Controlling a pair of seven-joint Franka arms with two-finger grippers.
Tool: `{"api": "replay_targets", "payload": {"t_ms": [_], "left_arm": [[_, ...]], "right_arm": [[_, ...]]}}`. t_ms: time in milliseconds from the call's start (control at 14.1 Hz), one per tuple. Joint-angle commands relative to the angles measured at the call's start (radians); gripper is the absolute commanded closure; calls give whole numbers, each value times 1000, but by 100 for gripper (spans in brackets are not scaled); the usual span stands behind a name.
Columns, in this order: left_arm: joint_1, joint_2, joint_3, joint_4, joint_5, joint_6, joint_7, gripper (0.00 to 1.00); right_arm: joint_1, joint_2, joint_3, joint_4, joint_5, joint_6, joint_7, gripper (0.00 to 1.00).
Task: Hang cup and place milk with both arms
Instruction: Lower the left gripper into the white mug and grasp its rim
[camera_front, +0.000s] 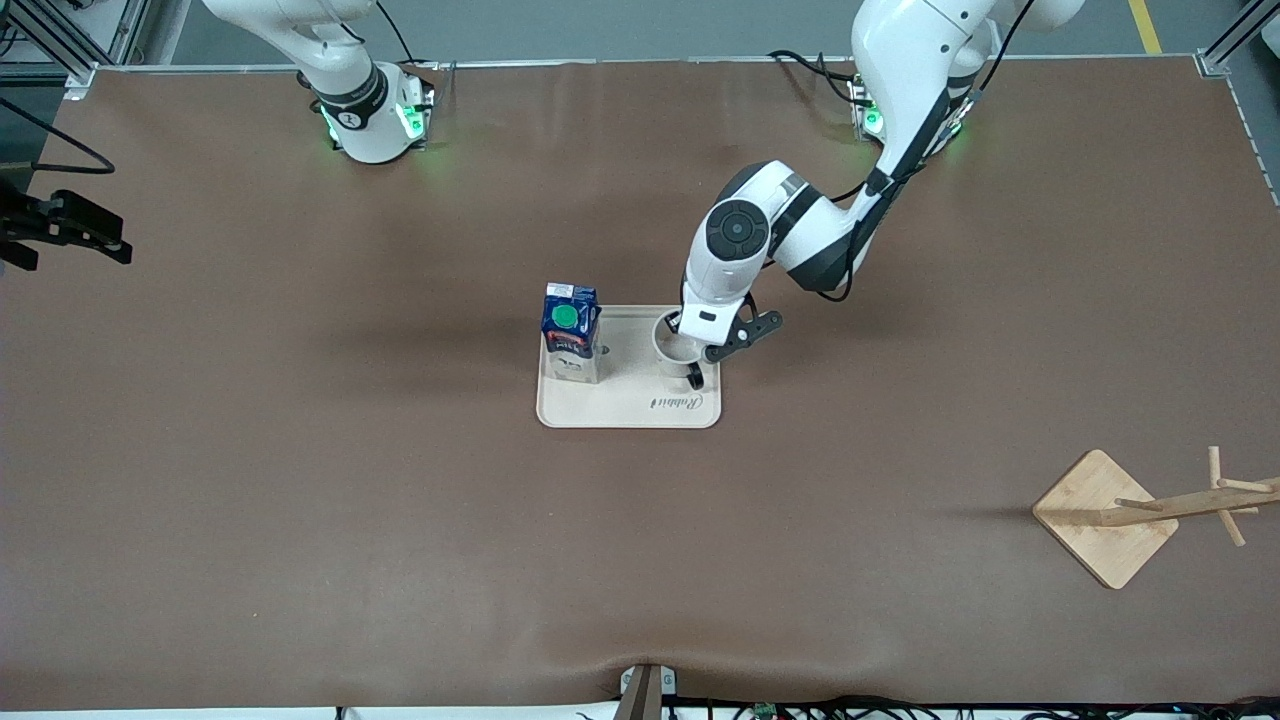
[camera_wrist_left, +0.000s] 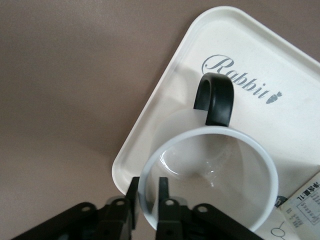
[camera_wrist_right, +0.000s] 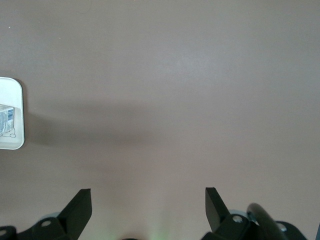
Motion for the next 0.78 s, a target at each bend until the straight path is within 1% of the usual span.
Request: {"api": "replay_targets", "payload": {"t_ms": [0,142,425,495,566,637,708], "left_arm": [[-7,-7,8,26,3,6,-11,100],[-4,-29,11,46,5,-2,-11,100],[40,-147,23,50,11,-33,0,100],[54,-170,23,61,63,-65,2,100],[71,-190,20,79,139,-114,5,100],[92,-204,20,105,187,-152,17,100],[111,-216,20,128,199,-184,28,100]], "right_arm": [[26,28,-3,33,-18,-10,-4,0],[46,48,-3,33,-18,-12,-4,0],[48,50,-3,24,-1,-15,-1,0],[56,50,-3,25,8,-18,1,0],[60,50,-3,24,44,-19,3,0],[65,51,-3,22,81,-22,4,0],[71,51,-3,21,97,-29,6,0]]}}
